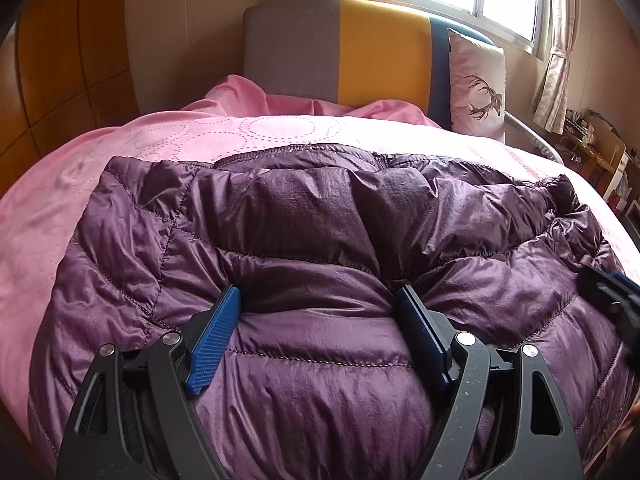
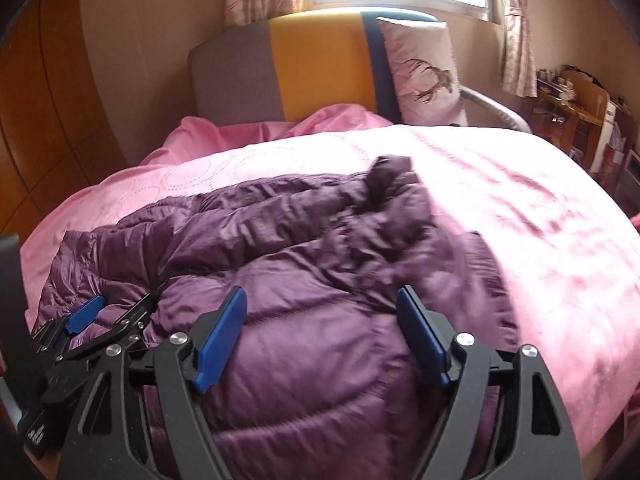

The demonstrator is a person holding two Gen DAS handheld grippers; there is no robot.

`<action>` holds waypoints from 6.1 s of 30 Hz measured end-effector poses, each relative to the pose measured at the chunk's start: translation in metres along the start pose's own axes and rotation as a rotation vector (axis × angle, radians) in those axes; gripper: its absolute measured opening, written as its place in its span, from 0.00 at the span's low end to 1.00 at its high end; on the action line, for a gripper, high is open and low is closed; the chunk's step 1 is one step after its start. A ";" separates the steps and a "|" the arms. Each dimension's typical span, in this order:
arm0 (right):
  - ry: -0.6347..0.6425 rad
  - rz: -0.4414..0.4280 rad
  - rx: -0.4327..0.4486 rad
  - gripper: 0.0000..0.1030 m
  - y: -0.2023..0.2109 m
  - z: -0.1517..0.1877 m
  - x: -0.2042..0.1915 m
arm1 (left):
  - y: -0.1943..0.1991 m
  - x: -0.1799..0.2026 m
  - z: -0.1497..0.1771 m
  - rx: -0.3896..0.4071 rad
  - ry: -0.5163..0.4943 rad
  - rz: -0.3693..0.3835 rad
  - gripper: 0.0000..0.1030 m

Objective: Fold large clothes

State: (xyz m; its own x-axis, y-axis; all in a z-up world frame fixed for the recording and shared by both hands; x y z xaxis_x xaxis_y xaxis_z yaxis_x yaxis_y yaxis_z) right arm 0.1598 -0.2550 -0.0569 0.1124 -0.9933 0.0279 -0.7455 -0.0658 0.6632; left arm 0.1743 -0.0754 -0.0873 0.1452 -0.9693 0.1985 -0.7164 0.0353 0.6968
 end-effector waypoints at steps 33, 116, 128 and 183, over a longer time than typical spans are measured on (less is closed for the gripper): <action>-0.580 -0.347 -0.068 0.98 0.044 0.100 0.114 | 0.058 -0.015 -0.013 0.027 0.006 0.049 0.64; -0.079 -0.396 0.032 0.27 0.100 -0.015 -0.066 | 0.053 0.040 0.015 -0.234 -0.127 0.420 0.29; 0.043 -0.558 0.054 0.26 0.103 -0.030 -0.116 | 0.014 0.028 0.031 -0.313 -0.046 0.448 0.29; 0.399 -0.729 -0.014 0.44 0.100 0.023 -0.188 | 0.056 -0.174 -0.076 -0.317 0.267 0.389 0.23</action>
State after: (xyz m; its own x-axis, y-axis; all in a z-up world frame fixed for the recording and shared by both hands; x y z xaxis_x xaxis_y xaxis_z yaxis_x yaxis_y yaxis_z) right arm 0.0485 -0.0769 -0.0133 0.7906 -0.5934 -0.1509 -0.3874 -0.6756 0.6273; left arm 0.1608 0.1138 -0.0298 0.1086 -0.7768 0.6203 -0.5176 0.4885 0.7025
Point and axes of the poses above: each gripper's, at about its wrist camera, not at the fingertips, and y roughly against the way its jaws point, x to its right, z to its underside, the point moved 7 cm from there along -y, roughly the way its jaws point, and after that the axes turned 14 degrees about y, right-handed, at the moved point
